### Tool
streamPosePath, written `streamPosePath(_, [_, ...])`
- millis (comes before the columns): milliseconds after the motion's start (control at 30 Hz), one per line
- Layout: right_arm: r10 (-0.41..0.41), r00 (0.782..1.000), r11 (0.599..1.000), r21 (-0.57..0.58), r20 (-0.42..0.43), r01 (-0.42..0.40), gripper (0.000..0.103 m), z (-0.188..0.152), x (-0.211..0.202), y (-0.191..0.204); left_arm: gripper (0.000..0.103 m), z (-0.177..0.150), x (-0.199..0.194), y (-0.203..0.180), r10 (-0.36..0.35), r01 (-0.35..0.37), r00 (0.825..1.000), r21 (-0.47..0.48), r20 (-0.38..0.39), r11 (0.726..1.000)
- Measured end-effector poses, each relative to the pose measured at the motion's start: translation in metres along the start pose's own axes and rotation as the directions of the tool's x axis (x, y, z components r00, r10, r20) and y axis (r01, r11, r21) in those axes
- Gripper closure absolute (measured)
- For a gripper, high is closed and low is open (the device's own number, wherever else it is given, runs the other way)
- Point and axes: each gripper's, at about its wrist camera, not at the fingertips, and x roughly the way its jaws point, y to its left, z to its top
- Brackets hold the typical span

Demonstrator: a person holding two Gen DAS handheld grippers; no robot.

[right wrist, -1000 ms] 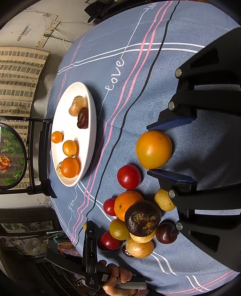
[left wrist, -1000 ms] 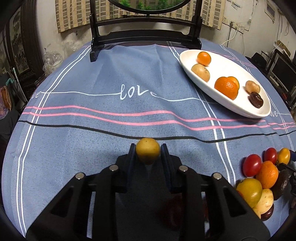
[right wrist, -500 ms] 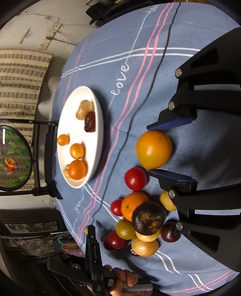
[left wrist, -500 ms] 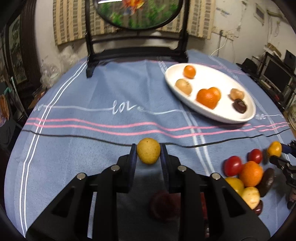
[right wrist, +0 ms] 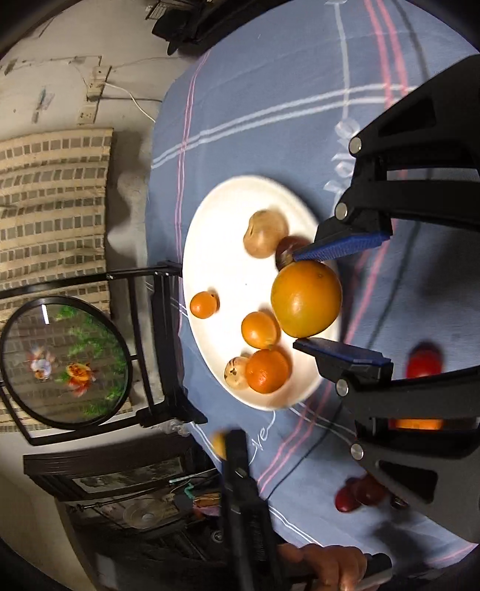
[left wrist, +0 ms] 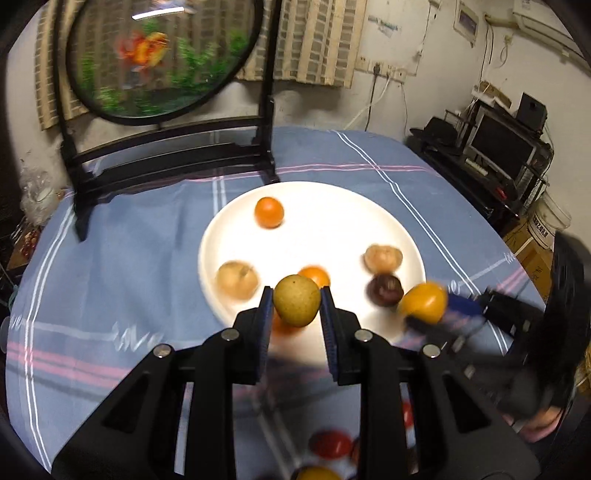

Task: Organize fruits
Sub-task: 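Carry both fruits onto the white plate and open both grippers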

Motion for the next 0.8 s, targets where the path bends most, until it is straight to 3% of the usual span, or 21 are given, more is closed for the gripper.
streamPosePath(233, [0.032, 0.998, 0.999, -0.025, -0.049, -0.034, 0.06, 0.011, 0.031, 0.006, 0.078, 0.027, 0.065, -0.006, 0.088, -0.087, 0.991, 0.015, -0.098, 0.996])
streamPosePath(467, [0.045, 0.995, 0.997, -0.052, -0.086, -0.05, 0.059, 0.012, 0.045, 0.01, 0.077, 0.028, 0.094, 0.005, 0.12, -0.122, 0.981, -0.002, -0.15, 0.993])
streamPosePath(533, [0.053, 0.994, 0.997, -0.049, -0.099, -0.058, 0.052, 0.01, 0.046, 0.01, 0.054, 0.028, 0.091, 0.007, 0.133, -0.138, 0.981, -0.021, -0.142, 0.99])
streamPosePath(567, [0.055, 0.994, 0.997, -0.048, -0.091, -0.06, 0.042, 0.01, 0.043, 0.01, 0.037, 0.027, 0.084, 0.009, 0.138, -0.142, 0.983, -0.03, -0.122, 0.989])
streamPosePath(667, [0.049, 0.998, 0.997, -0.057, -0.049, -0.052, 0.041, 0.013, 0.029, 0.011, 0.029, 0.021, 0.057, 0.01, 0.159, -0.161, 0.985, -0.023, -0.065, 0.987])
streamPosePath(800, [0.049, 0.999, 0.997, -0.055, -0.018, -0.05, 0.041, 0.011, 0.007, 0.014, 0.009, -0.003, -0.001, 0.013, 0.19, -0.19, 0.982, -0.019, 0.008, 0.982])
